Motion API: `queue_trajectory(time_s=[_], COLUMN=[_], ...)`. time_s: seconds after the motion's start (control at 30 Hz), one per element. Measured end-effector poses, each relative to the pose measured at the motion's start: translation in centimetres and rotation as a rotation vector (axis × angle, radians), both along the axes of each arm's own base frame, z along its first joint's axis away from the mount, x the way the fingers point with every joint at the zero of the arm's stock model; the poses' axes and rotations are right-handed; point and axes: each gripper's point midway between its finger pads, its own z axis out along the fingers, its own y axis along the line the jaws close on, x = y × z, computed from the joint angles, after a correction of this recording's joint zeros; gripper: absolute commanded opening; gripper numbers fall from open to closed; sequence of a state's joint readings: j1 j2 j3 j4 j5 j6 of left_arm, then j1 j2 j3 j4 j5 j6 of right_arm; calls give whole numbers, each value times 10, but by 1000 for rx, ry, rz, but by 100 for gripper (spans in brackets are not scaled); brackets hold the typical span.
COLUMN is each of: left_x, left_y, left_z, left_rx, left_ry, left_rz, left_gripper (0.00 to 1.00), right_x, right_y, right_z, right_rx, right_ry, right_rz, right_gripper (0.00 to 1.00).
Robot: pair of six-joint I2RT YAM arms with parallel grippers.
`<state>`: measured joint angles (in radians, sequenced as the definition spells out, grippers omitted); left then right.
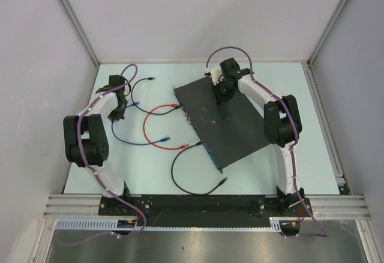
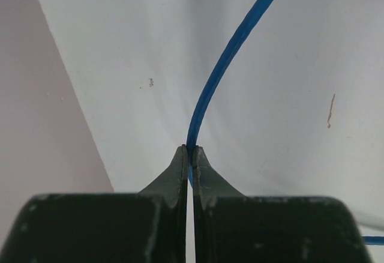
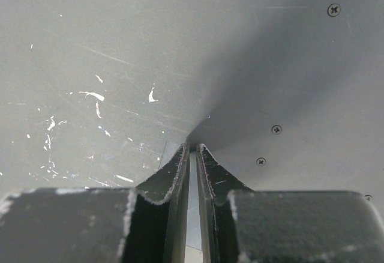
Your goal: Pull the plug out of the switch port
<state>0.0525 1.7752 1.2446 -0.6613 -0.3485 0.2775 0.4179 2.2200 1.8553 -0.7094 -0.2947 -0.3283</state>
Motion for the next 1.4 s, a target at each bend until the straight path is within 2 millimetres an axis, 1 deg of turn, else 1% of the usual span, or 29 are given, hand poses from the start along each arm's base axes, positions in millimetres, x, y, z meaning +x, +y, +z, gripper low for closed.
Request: queue_trajectory(time_s=[0.17,0.23,0.27,0.3,0.33,0.43,0.5,0.57,0.63,0.7,0.77,0.8,0.83,0.97,1.0,1.07,1.1,1.27,1.3,1.4], left_x=[-2,-7,-12,-17,-21,-22,-17,-7,11,24,33,35,35,31,30,28,28,30,29,29], left_y=[9,13,14,15,16,14,4,-17,-50,-76,-100,-106,-111,-120,-121,-124,-125,-131,-131,-129], left_z=[20,24,25,25,25,26,29,33,43,50,49,43,37,-4,-10,-23,-27,-38,-41,-46], left_rx=[57,84,96,104,113,134,122,66,-24,-99,-180,-210,-238,-309,-317,-337,-343,-373,-374,-365], left_ry=[-41,-49,-46,-39,-31,-17,-24,-40,-82,-122,-144,-141,-129,-37,-21,8,14,26,29,41], left_rz=[14,19,19,19,15,-14,-45,-95,-170,-212,-232,-230,-221,-162,-150,-132,-124,-111,-109,-104], left_gripper=[0,0,9,28,51,66,70,69,69,68,65,63,61,57,55,54,52,49,47,44], right_x=[0,0,0,0,0,0,0,0,0,0,0,0,0,-1,-1,-1,-1,-1,-1,-1], right_y=[0,0,0,0,0,0,0,0,0,0,0,0,0,0,0,0,1,1,1,1], right_z=[0,0,0,0,0,0,0,0,0,0,0,0,0,0,0,0,0,0,0,0], right_rx=[-3,-5,-7,-8,-10,-11,-11,-12,-13,-13,-13,-12,-12,-14,-15,-18,-19,-20,-20,-20], right_ry=[-2,-4,-5,-5,-6,-6,-7,-7,-7,-8,-9,-11,-12,-15,-17,-18,-19,-21,-22,-23], right_rz=[4,5,5,5,5,5,5,5,5,5,5,5,6,12,13,15,18,22,22,22], right_gripper=[15,15,15,15,15,15,15,15,15,15,15,15,15,15,15,15,14,15,15,15])
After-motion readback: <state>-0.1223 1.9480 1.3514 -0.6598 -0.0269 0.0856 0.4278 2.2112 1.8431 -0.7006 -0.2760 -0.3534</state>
